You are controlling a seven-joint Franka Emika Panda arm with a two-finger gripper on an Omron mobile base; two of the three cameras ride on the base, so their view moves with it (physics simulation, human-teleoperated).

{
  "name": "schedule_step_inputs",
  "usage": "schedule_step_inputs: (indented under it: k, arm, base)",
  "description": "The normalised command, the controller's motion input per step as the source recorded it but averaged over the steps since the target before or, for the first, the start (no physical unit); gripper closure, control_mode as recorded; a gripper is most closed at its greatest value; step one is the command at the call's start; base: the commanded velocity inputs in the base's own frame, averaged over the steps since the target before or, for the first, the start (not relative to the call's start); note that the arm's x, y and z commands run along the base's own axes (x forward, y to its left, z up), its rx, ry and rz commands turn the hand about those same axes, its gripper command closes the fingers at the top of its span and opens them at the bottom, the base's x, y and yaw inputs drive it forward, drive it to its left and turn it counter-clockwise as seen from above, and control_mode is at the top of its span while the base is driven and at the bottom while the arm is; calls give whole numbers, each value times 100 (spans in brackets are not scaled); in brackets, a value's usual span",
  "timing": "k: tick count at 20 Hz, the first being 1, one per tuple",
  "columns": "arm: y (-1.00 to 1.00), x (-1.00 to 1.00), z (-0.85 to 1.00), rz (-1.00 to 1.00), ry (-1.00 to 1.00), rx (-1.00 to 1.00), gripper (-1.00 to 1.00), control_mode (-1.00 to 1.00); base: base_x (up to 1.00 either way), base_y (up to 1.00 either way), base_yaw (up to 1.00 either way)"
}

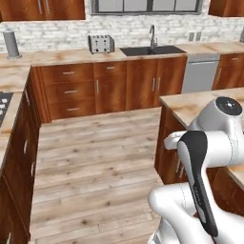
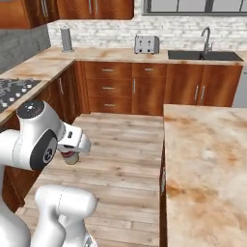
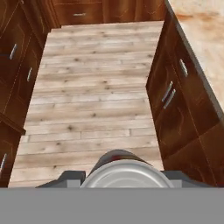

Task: Restock the canned food cabinet by taking the new fresh canned food from the counter and placing it in the cabinet. Then, take the old canned food from the cabinet and place it on the counter.

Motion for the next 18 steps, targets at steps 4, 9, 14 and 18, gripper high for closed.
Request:
schedule_step_inputs:
  k: [4,9,14,18]
  arm:
    - [0,0,0,0,0,0,100,100]
    - [0,0,0,0,0,0,100,100]
    - [0,0,0,0,0,0,100,100]
    - [0,0,0,0,0,0,100,100]
  base:
    - [100,38,21]
    - [100,34,17]
    - [100,5,4]
    - [100,34,-20]
